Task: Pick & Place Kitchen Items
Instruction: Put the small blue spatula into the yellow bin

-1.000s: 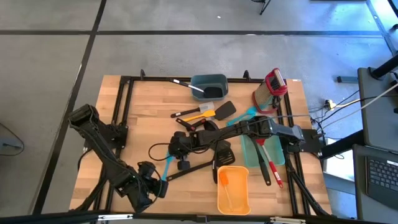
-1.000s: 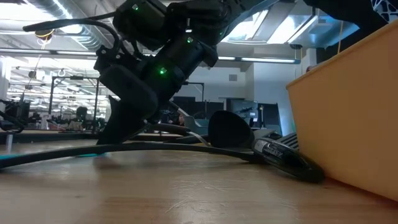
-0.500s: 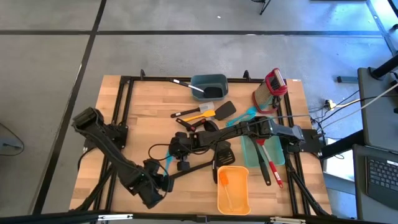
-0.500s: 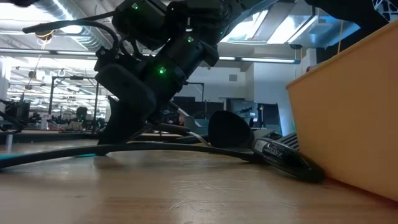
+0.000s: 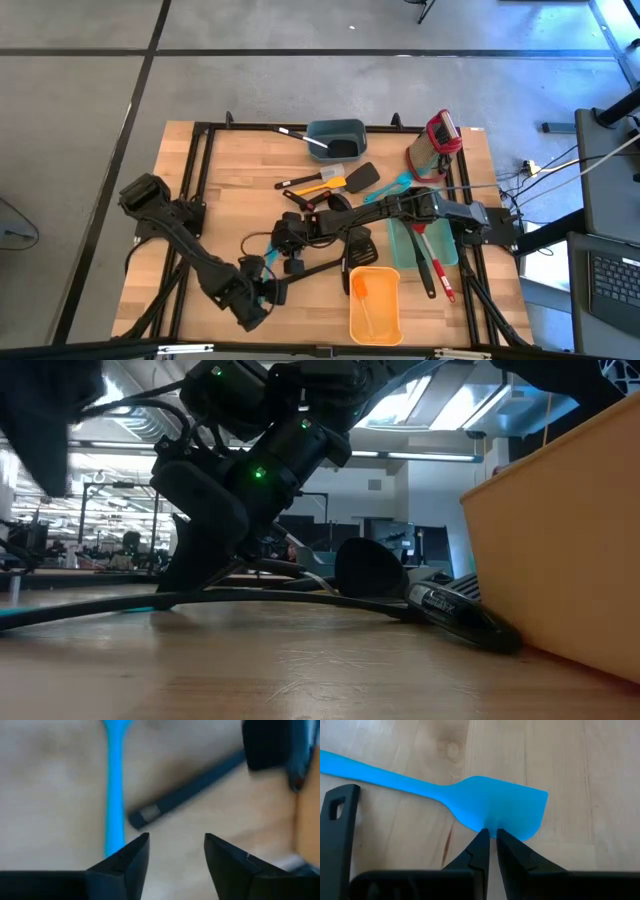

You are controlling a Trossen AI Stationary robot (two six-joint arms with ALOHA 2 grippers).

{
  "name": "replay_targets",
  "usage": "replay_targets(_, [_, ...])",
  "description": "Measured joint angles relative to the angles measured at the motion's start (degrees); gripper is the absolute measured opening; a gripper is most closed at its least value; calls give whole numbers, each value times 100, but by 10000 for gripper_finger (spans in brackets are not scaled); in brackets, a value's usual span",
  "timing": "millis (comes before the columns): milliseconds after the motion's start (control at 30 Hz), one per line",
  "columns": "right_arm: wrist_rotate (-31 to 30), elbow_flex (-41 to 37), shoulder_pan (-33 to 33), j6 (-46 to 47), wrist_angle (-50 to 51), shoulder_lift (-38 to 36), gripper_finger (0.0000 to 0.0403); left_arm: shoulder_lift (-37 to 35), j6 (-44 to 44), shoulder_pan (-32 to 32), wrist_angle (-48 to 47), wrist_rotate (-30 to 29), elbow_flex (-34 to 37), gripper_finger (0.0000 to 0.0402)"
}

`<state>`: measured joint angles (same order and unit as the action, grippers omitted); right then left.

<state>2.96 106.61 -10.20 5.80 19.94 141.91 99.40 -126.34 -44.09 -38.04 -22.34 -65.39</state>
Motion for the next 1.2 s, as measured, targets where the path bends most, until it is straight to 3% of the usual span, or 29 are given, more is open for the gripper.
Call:
replay_targets(67, [2, 0, 0, 0, 6, 0, 39, -2, -67, -99, 274, -108, 158, 196])
replay_targets(233, [5, 0, 2, 0, 4, 0, 39, -216, -84, -127, -54, -75, 394, 181])
replay_targets(400, [17, 0, 2, 1, 4, 0, 39, -772, -90, -47, 239, -61, 1268, 168])
replay_targets(667, [25, 0, 6, 24, 4, 0, 39, -1713, 116, 415, 3255, -882, 3599, 177])
replay_targets(767, [28, 0, 7, 31, 4, 0, 39, -1867, 169, 585, 3806, -1015, 4114, 184])
replay_targets(1200, [22, 0, 7, 109, -24, 0, 39, -1830, 189, 661, 4105, -1157, 4439, 191])
